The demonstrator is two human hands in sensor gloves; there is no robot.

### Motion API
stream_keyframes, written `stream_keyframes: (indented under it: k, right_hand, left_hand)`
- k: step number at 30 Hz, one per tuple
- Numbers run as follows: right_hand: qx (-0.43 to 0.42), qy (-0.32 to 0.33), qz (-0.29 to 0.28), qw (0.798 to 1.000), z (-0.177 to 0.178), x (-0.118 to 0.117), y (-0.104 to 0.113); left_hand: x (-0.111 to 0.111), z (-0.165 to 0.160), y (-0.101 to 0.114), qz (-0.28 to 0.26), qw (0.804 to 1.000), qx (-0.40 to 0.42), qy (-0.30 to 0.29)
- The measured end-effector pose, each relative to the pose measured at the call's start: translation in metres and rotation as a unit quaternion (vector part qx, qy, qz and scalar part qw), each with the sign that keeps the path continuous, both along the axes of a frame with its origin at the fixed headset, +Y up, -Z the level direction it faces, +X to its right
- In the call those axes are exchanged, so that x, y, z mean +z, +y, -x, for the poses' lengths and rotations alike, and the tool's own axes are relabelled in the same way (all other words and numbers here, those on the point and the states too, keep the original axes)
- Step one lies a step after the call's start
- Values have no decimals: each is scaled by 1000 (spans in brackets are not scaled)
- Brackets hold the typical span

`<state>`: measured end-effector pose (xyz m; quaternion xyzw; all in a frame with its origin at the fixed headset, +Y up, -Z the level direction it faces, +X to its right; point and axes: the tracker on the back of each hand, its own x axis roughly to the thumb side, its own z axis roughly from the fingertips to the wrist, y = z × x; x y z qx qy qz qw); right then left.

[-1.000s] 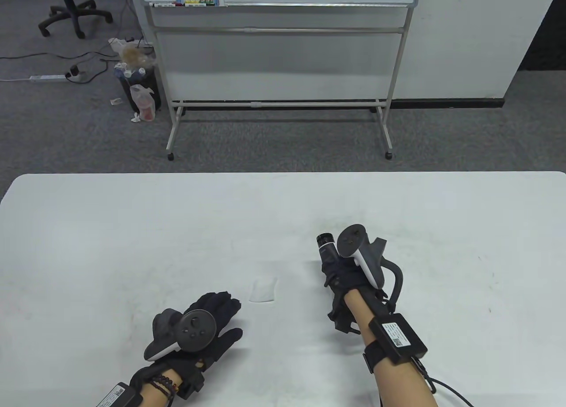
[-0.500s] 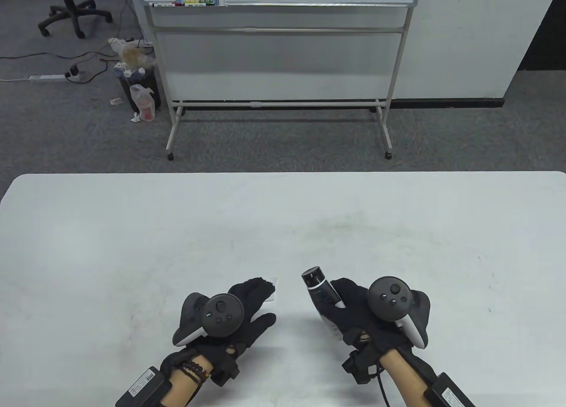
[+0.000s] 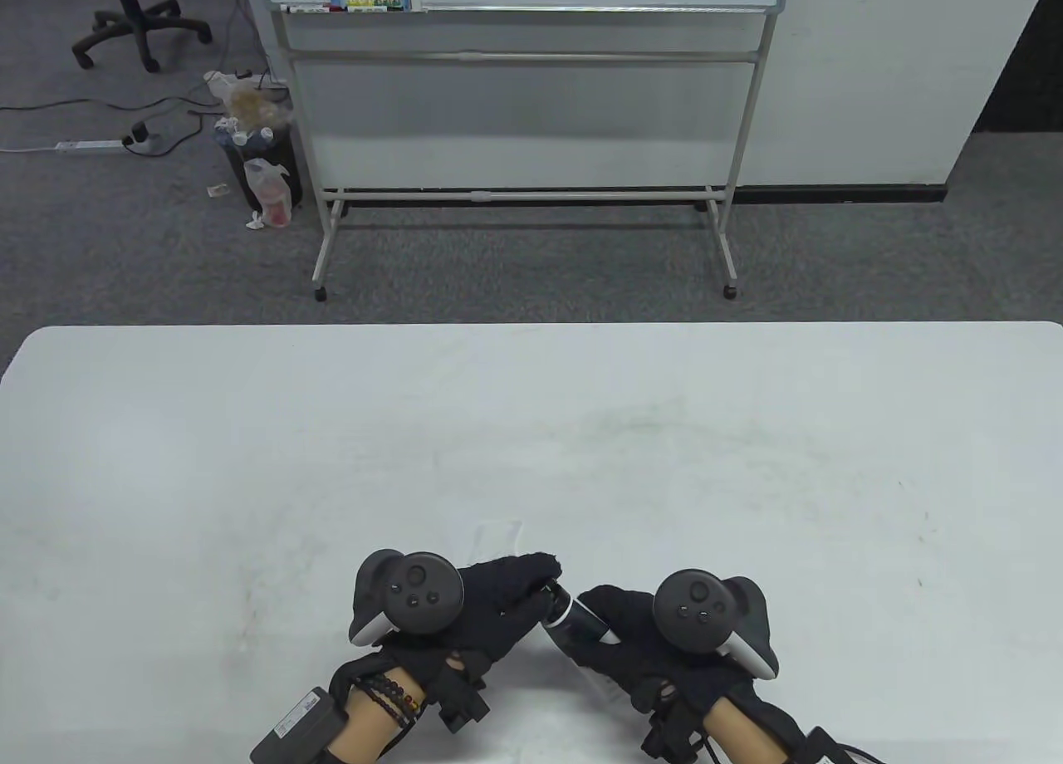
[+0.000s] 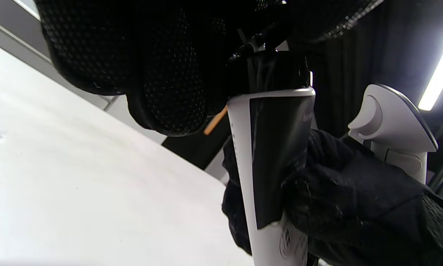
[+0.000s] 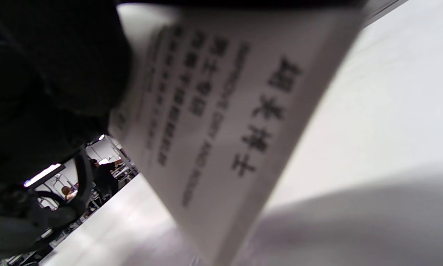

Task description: Squeeze cleansing milk onto cotton pad

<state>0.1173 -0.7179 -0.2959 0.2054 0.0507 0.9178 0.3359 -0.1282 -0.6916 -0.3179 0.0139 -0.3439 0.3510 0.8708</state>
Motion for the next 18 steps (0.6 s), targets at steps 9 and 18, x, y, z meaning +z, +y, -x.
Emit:
stream_keyframes:
  k: [9, 18]
  right_hand:
    - [-27, 22, -3, 999, 1, -1, 1]
    - [-98, -29, -6, 995, -24, -8, 9]
  left_hand:
    - [-17, 12, -1, 128, 988, 83, 7]
    - [-38, 35, 16, 42, 992, -40, 110]
